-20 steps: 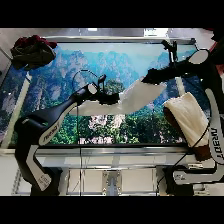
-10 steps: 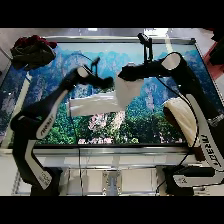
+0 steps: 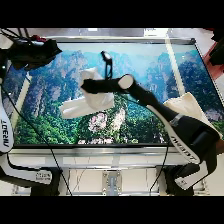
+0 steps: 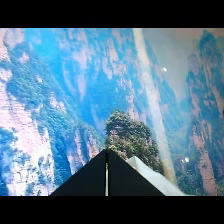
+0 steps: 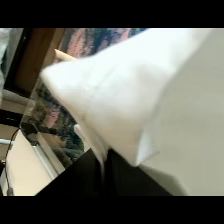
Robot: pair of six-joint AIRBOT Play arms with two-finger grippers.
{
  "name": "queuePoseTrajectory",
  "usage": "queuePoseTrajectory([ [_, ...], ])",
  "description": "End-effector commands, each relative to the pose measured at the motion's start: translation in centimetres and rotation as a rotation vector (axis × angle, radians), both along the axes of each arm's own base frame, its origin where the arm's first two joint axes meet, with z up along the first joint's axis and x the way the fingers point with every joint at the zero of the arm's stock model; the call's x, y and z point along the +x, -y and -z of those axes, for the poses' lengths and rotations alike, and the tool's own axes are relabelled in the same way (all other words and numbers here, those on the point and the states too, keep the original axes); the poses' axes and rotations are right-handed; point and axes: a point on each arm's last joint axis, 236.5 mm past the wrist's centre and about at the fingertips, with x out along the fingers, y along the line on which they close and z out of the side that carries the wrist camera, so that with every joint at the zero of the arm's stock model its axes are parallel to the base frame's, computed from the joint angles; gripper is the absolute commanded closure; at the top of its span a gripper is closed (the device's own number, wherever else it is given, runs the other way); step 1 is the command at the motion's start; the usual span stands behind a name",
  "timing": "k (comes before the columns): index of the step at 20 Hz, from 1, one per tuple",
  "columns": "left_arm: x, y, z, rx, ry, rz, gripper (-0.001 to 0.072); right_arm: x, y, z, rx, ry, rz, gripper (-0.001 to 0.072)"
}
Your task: Fold the shirts.
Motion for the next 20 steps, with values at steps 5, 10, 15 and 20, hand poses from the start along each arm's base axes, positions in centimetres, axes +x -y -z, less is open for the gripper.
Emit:
queuePoseTrajectory([
  [5, -1.0, -3.0, -0.5, 0.070, 0.006, -0.014, 0.0697, -4.0, -9.6, 1.3, 0.122, 0.016, 0.051, 0.0193],
  [10, -1.9, -2.9, 0.4, 0.107, -0.027, 0.025, 0.0697, 2.3, -1.7, 3.6, -0.080, 0.092, 0.026, 0.0222],
  [15, -1.6, -3.4, 0.4, 0.123, -0.019, 0.011, 0.0697, 9.4, 13.4, 9.3, -0.262, -0.142, 0.133, 0.0229],
  [20, -1.0, -3.5, -0.2, 0.111, 0.012, -0.008, 0.0697, 9.7, 17.0, 16.1, -0.211, -0.421, 0.150, 0.0071],
])
